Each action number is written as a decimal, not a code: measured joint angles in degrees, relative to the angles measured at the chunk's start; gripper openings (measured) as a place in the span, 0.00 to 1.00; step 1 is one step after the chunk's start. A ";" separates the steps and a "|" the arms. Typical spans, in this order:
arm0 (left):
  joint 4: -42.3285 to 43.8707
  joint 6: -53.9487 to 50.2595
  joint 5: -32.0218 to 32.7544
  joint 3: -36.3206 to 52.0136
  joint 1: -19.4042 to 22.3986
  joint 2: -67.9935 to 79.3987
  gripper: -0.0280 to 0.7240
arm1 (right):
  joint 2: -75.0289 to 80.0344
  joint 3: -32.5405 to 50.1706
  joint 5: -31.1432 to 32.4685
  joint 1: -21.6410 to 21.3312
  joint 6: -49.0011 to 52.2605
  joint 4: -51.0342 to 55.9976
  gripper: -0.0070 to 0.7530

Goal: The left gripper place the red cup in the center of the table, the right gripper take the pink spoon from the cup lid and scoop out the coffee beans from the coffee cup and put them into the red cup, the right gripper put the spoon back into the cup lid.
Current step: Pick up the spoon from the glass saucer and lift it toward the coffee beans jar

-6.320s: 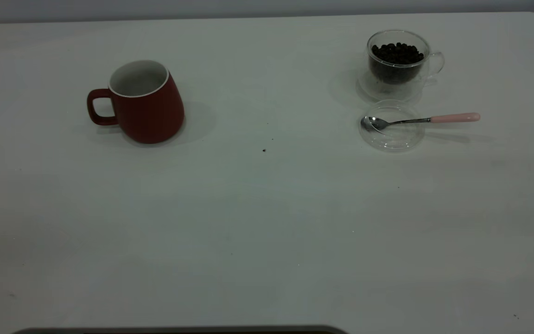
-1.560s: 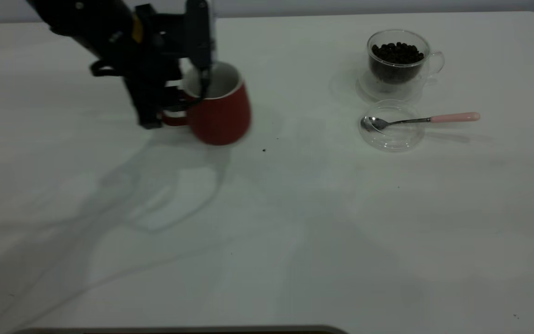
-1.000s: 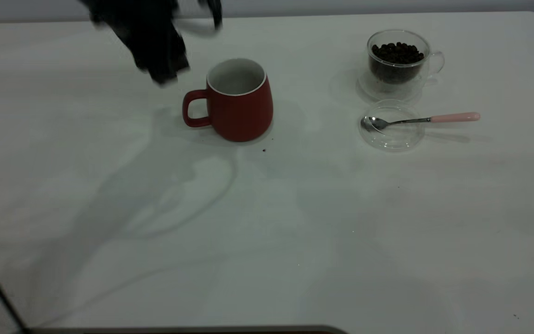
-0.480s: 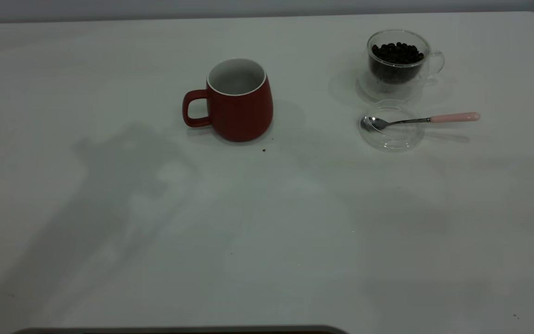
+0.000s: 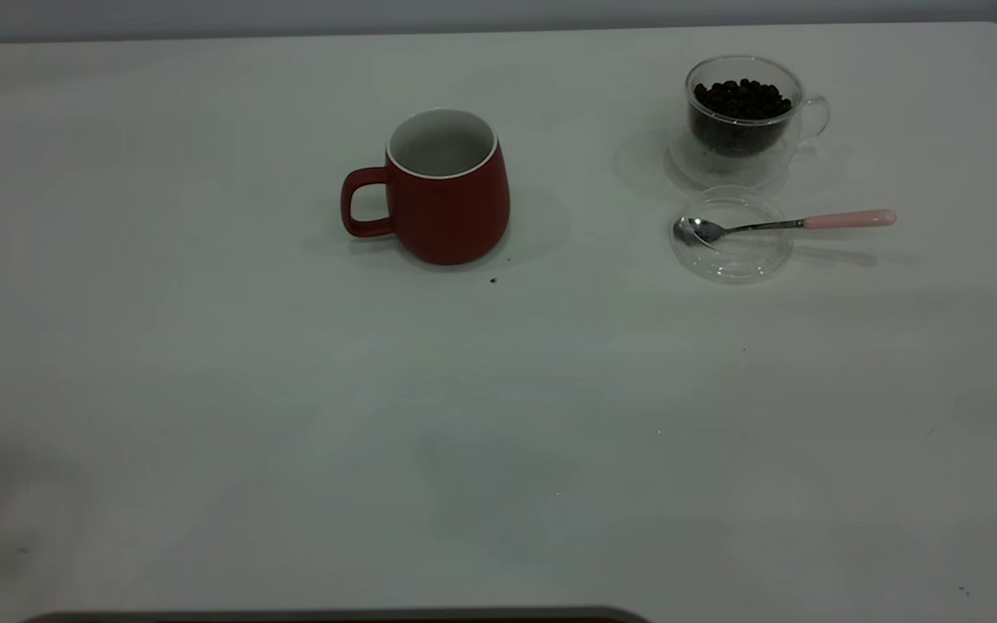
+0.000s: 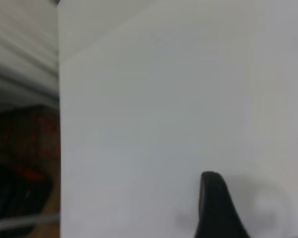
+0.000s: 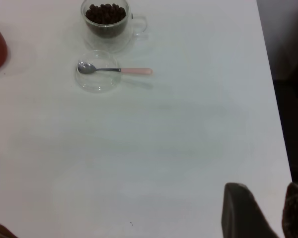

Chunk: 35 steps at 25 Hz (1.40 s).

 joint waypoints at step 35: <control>-29.05 18.95 -2.68 38.22 0.00 -45.35 0.69 | 0.00 0.00 0.00 0.00 0.00 0.05 0.32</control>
